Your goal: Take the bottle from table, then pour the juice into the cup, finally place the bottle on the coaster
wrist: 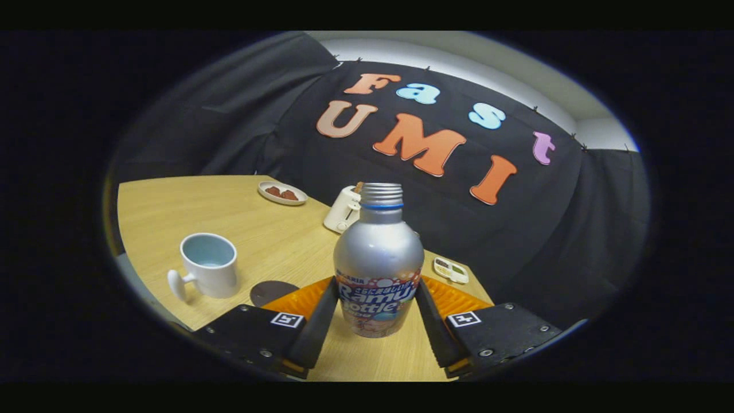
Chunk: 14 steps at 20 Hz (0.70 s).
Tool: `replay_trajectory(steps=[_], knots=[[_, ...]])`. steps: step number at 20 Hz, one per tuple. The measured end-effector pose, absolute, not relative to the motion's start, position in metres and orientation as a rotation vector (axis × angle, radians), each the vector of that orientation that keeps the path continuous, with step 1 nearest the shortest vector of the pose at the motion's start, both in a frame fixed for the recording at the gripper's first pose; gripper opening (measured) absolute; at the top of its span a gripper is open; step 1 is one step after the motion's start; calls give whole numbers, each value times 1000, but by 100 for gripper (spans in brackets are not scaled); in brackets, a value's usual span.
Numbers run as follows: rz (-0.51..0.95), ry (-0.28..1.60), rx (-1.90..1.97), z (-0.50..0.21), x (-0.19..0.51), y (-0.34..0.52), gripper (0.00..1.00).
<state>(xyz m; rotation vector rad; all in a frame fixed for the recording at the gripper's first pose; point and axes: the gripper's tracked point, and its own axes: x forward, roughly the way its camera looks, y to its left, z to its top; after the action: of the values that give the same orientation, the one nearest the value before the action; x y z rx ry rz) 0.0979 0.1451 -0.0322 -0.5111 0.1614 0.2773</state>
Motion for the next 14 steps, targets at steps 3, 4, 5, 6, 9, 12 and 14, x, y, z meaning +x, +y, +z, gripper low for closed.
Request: replay_trajectory(steps=[3, 4, 5, 6, 9, 12, 14], knots=[[316, 178, -373, -36, 100, 155, 76], [327, 183, -331, -37, 101, 157, 76], [338, 190, -289, -38, 102, 160, 76], [350, 196, -248, -40, 103, 162, 76], [375, 206, -167, -43, 106, 170, 76], [400, 212, -131, -47, 105, 178, 76], [410, 219, -111, -51, 108, 182, 76]])
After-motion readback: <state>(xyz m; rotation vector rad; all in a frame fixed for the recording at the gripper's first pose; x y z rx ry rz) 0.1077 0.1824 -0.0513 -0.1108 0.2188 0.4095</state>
